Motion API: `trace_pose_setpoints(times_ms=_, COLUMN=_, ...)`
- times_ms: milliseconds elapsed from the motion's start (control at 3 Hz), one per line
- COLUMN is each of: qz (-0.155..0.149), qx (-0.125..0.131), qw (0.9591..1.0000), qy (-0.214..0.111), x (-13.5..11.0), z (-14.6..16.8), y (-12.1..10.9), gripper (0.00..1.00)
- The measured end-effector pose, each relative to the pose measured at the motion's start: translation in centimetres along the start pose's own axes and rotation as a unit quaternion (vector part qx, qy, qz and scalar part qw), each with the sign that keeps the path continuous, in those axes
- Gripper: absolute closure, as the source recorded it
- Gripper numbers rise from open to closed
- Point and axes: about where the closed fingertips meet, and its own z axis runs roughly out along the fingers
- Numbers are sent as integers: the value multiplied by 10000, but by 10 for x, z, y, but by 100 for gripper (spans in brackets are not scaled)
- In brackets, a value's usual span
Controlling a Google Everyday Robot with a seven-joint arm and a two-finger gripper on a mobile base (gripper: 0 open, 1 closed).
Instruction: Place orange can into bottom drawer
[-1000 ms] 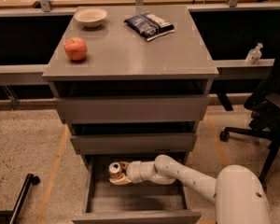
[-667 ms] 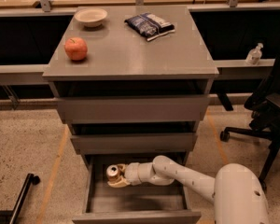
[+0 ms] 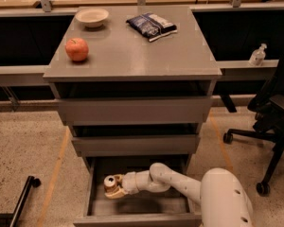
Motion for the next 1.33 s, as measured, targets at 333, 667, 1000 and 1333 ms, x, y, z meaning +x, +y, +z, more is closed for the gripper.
trace_pose_setpoints(times_ms=333, qz=212, qx=-178, qw=9995, qy=-122, x=22, z=15, y=7, gripper=59)
trace_pose_setpoints(times_ms=667, qz=407, qx=-290, qw=9986, qy=-192, x=40, z=25, y=13, gripper=37)
trace_pose_setpoints(times_ms=1000, qz=586, qx=-305, qw=9974, qy=-288, x=58, z=33, y=19, gripper=13)
trace_pose_setpoints(times_ms=1333, qz=628, qx=-298, qw=9971, qy=-322, x=67, z=39, y=19, gripper=0)
